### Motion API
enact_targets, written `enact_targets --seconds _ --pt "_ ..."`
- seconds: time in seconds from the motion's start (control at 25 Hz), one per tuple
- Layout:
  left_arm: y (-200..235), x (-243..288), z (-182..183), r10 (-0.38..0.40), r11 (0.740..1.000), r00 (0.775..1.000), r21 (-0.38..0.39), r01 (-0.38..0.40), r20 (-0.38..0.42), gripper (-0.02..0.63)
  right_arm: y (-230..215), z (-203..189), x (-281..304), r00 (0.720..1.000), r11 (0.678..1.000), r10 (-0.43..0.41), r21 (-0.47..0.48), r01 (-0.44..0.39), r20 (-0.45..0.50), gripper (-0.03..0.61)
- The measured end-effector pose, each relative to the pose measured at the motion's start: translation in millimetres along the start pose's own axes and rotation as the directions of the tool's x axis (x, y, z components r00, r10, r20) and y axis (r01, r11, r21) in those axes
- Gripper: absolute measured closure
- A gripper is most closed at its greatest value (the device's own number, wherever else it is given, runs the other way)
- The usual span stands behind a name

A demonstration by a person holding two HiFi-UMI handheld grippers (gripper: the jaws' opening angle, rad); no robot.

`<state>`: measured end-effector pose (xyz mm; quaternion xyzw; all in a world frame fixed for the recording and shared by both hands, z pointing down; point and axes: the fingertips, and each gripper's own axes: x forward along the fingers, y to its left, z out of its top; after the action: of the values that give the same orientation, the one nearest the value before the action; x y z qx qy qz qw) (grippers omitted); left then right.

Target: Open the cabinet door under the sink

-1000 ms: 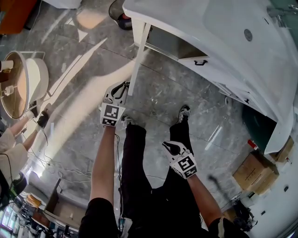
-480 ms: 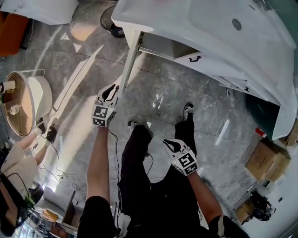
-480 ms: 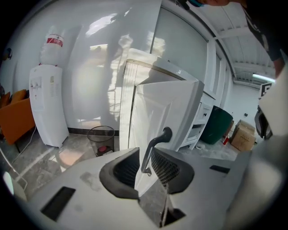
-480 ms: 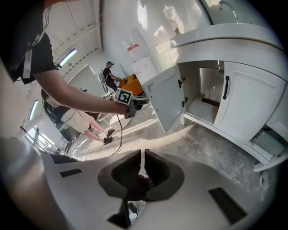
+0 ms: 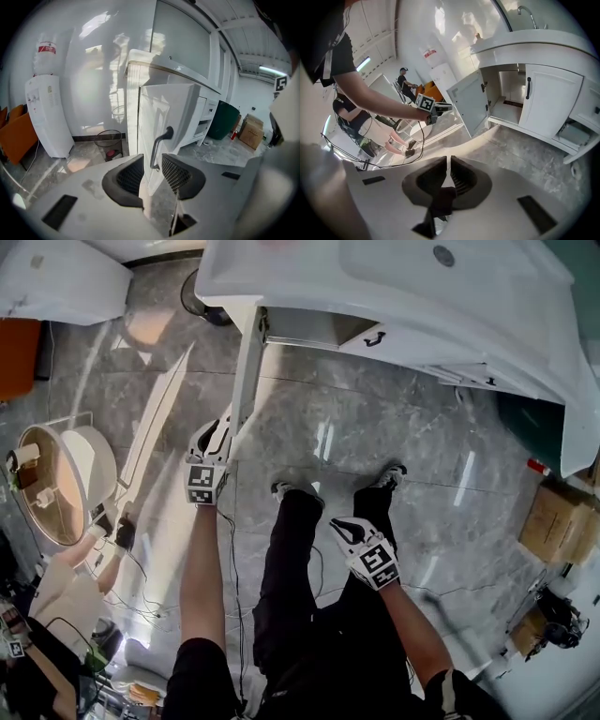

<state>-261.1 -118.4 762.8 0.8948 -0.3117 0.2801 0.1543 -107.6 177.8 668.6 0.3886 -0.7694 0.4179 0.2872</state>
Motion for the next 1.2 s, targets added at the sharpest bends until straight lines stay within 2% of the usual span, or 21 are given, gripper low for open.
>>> enact_targets --seconds 0.12,0.24,0.36,0.52,0.64,0.76,0.88,0.96,1.08,1.2 --pt "-7.0 -25.8 -26.1 -0.014 0.999 0.999 -0.036 0.012 -0.046 0.494 12.0 1.1 -2.1 1.0 1.0 0.018 0.005 -0.018 -0.004 0.497" --pt "-7.4 -62.0 -49.8 0.029 0.992 0.997 -0.12 -0.038 -0.072 0.494 15.5 5.2 -6.4 1.0 1.0 0.012 -0.005 -0.012 -0.01 0.497" --pt "-8.7 -99.7 -65.9 0.1 0.966 0.991 -0.231 -0.117 -0.087 0.495 13.8 16.1 -13.6 1.0 1.0 0.005 -0.017 -0.005 -0.005 0.497" --pt "-19.0 -143.8 -60.2 0.167 0.934 0.981 -0.304 -0.189 -0.096 0.521 9.4 52.3 -29.7 0.999 0.997 -0.007 -0.074 0.009 0.035 0.497" --pt "-40.5 -164.1 -36.0 0.179 0.93 0.978 -0.307 -0.203 -0.106 0.588 3.4 79.7 -52.9 0.997 0.993 -0.018 -0.114 0.026 0.072 0.497" --pt "-60.8 -180.2 6.3 0.164 0.933 0.984 -0.312 -0.178 -0.073 0.598 9.0 100.2 -75.7 0.997 0.981 0.011 -0.192 0.003 0.072 0.499" --pt "-76.2 -199.2 47.6 0.167 0.933 0.985 -0.318 -0.168 -0.032 0.598 23.8 98.6 -96.3 0.997 0.929 0.071 -0.364 -0.069 -0.008 0.5" --pt "-86.0 -211.4 73.8 0.174 0.934 0.985 -0.317 -0.165 0.002 0.598 23.8 96.9 -112.4 0.996 0.895 0.081 -0.437 -0.093 -0.047 0.5" --pt "-109.0 -226.7 110.7 0.173 0.936 0.983 -0.321 -0.145 0.061 0.598 15.5 104.8 -140.6 0.994 0.873 0.09 -0.476 -0.107 -0.058 0.5" --pt "-140.7 -239.9 142.8 0.152 0.944 0.98 -0.313 -0.105 0.128 0.598 4.7 116.5 -164.2 0.996 0.861 0.08 -0.502 -0.086 -0.033 0.5"
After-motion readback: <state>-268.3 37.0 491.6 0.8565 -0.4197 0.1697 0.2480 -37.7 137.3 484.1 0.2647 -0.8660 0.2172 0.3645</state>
